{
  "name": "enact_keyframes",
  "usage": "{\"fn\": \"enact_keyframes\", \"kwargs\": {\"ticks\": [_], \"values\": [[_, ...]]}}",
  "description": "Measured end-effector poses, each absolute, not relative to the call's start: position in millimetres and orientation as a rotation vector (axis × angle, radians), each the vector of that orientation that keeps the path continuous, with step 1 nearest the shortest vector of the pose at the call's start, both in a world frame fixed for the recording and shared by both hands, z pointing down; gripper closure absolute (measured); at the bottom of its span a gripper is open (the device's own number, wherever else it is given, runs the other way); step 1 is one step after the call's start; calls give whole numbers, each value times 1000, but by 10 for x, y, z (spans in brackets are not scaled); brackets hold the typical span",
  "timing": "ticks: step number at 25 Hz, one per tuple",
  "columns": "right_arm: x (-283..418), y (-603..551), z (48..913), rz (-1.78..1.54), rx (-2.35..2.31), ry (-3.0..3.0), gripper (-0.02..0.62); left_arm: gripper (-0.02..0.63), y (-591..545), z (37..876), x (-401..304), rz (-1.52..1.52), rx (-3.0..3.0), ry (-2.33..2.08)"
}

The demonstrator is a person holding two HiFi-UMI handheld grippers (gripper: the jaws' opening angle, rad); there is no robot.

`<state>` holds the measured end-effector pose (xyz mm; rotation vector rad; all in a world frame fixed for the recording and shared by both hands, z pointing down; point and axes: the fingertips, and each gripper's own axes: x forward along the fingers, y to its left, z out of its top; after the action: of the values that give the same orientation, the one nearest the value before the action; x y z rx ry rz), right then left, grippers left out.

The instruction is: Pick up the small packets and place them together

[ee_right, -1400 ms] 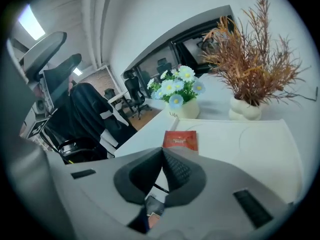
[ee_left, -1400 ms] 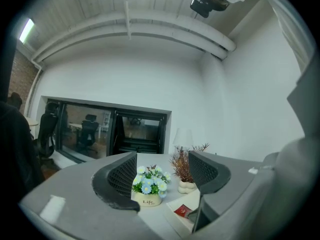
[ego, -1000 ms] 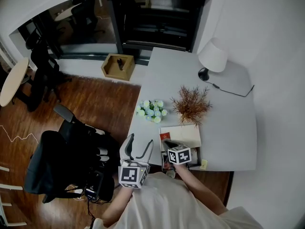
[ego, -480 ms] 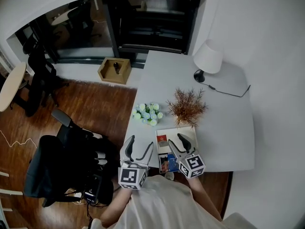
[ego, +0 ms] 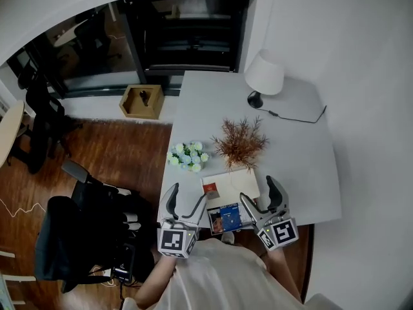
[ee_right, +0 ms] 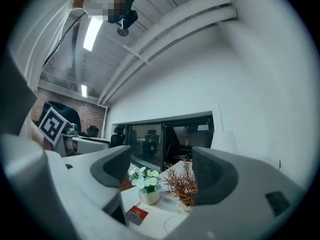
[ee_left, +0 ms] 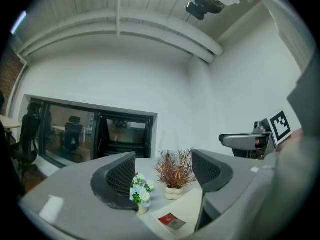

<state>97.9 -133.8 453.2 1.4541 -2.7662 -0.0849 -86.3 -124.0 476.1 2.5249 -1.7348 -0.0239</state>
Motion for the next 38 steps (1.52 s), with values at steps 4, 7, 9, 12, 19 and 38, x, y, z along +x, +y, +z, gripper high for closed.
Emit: {"fn": "enact_keyframes", "kwargs": {"ticks": [4, 7, 9, 12, 19, 38], "values": [[1047, -1301, 4646, -14, 1420, -2743, 239, 275, -1279, 4739, -784, 22, 2543, -1696], [1032, -1288, 4818, 55, 1350, -2709, 239, 275, -1280, 4716, -778, 2, 2547, -1689], [974, -1265, 5069, 183, 1251, -2676, 239, 275, -1272, 4752, -793, -3, 2536, -1691], [902, -1168, 5602, 440, 1099, -2571, 239, 275, -1252, 4807, -814, 15, 2523, -1690], [802, -755, 6842, 779, 866, -2289, 239, 275, -1211, 4885, -905, 14, 2475, -1710], [729, -793, 8016, 1038, 804, -1800, 120, 276, -1113, 4997, -938, 72, 2453, -1708]]}}
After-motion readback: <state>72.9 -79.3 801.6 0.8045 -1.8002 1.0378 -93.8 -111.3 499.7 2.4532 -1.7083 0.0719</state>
